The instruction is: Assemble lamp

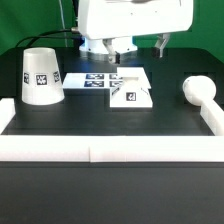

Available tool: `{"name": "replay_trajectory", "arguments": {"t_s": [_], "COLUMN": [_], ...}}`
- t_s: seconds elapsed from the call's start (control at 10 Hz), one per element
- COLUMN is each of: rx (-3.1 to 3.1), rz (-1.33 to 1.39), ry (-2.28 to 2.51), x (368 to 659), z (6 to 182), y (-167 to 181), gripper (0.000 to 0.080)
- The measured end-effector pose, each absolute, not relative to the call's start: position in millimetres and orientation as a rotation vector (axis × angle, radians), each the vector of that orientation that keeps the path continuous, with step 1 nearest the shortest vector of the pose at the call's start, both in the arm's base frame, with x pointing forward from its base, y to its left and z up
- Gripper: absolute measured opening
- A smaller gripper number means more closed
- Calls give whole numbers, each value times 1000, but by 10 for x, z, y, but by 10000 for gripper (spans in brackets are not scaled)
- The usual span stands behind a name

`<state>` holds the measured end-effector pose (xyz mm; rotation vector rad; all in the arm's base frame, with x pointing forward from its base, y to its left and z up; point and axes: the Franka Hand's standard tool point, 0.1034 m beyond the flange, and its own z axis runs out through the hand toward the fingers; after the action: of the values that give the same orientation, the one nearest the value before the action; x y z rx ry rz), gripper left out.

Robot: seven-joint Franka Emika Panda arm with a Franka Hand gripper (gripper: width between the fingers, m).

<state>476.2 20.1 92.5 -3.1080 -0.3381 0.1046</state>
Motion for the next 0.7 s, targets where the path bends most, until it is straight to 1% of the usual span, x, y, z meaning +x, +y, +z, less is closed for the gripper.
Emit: {"name": "replay_trajectory", "arguments": {"t_s": [0.2, 0.4, 0.7], "rx": [-3106, -3096, -3095], "rz": [141, 148, 149], "ry": [-83, 144, 160], "x": [4615, 4587, 4584], "z": [844, 823, 819], "y": [199, 226, 229], "gripper": [700, 700, 700]}}
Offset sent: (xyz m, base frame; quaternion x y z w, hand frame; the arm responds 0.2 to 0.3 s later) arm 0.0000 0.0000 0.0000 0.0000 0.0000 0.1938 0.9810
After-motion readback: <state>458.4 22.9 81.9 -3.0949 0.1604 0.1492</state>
